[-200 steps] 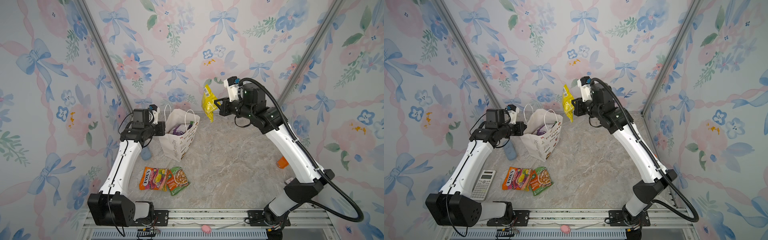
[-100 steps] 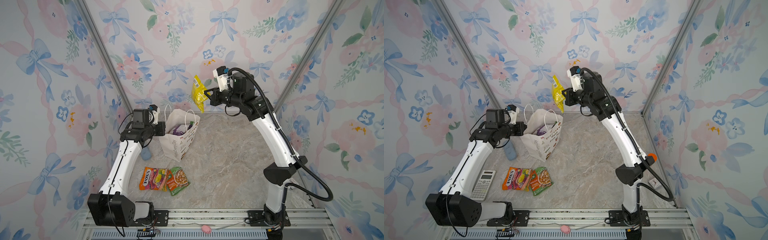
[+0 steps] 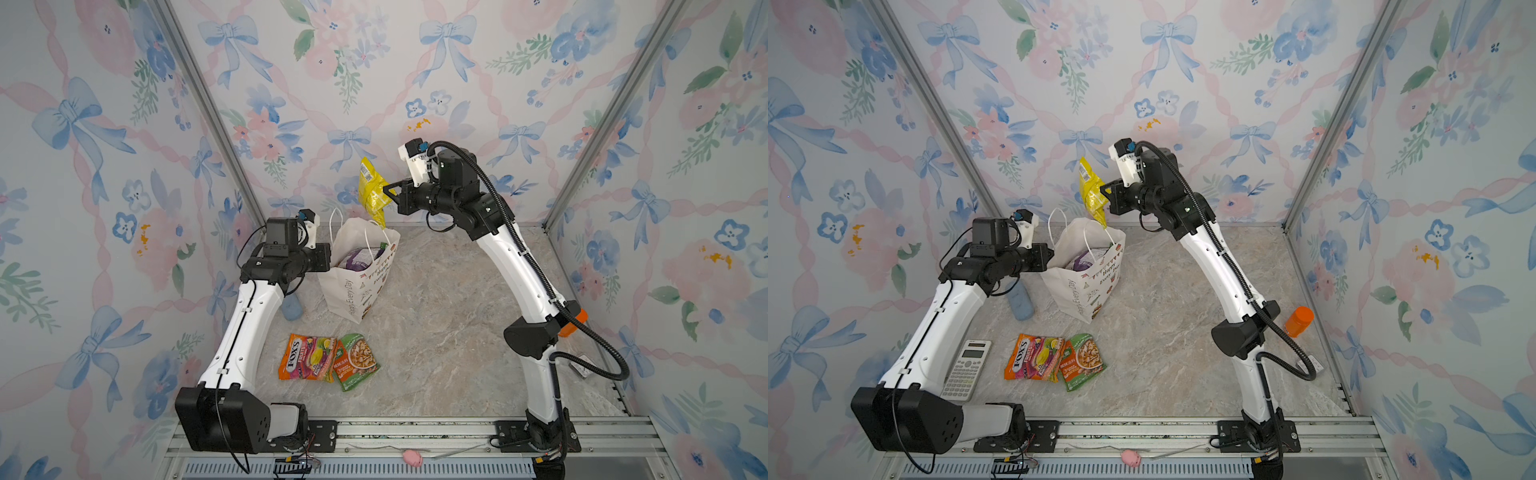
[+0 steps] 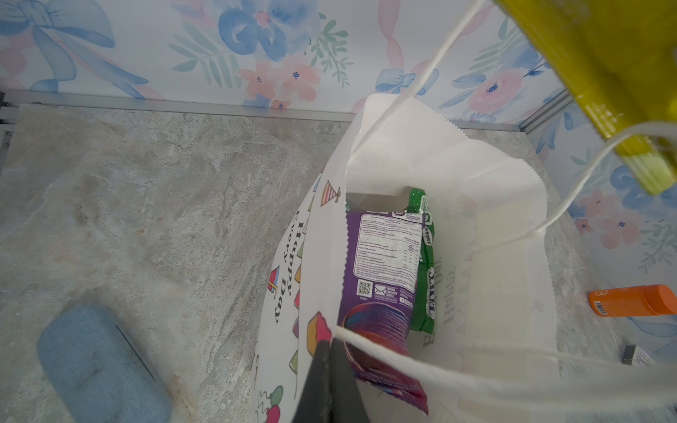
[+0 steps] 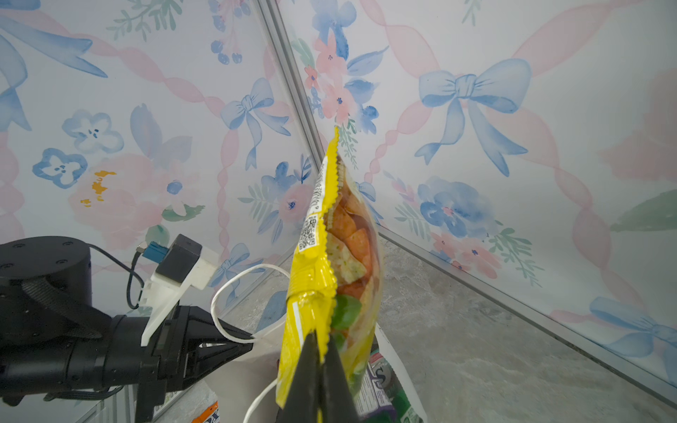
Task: Place the snacks into the paper bag
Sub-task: Place the snack in the paper bag.
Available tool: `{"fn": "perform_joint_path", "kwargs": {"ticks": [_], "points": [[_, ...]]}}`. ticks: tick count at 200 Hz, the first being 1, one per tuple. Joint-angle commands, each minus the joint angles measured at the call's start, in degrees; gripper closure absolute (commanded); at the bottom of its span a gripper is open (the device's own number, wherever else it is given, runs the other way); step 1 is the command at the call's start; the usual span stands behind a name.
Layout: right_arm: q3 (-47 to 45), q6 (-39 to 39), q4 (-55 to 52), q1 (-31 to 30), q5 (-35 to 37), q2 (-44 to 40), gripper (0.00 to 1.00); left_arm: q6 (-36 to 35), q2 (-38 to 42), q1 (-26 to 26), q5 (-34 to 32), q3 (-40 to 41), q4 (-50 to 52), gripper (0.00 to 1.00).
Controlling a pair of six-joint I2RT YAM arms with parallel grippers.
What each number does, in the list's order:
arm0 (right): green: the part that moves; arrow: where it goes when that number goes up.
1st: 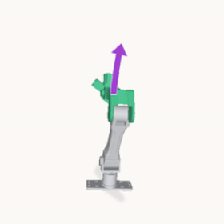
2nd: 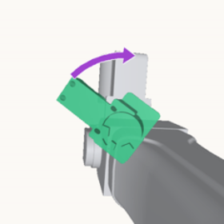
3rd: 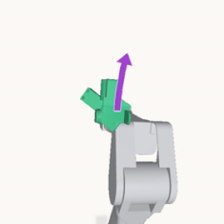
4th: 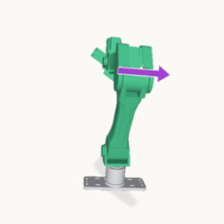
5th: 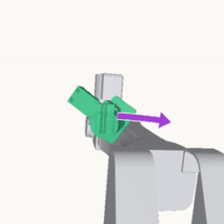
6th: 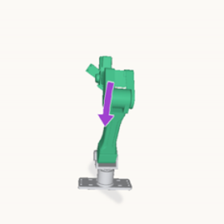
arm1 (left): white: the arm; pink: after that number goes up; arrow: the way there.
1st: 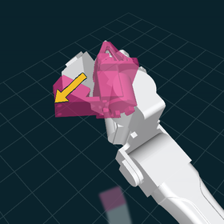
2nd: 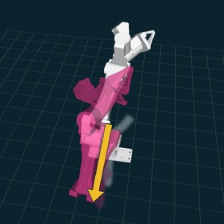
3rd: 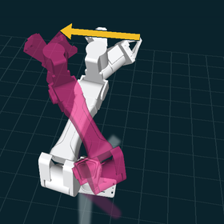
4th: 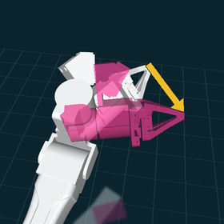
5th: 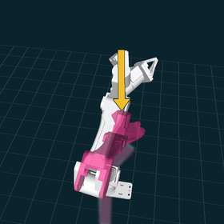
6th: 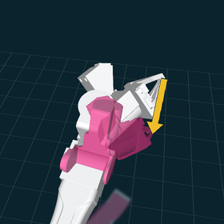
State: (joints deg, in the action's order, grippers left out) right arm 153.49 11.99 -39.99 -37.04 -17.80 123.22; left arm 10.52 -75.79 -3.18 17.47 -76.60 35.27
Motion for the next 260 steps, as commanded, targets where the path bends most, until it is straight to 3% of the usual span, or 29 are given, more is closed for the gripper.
{"fn": "perform_joint_path", "kwargs": {"ticks": [1,153,260], "points": [[2.21,1.32,1.97,-0.84,-2.03,1.27,1.0,0.11,0.48,0.31,1.69,-0.66,0.07,1.0],[3.58,8.75,15.34,0.12,-1.84,5.26,1.0,0.06,0.75,0.37,1.61,-0.66,0.07,1.0],[-1.24,4.39,5.12,-0.8,-5.38,2.13,1.0,0.12,0.7,0.37,1.47,-0.75,0.02,1.0]]}}
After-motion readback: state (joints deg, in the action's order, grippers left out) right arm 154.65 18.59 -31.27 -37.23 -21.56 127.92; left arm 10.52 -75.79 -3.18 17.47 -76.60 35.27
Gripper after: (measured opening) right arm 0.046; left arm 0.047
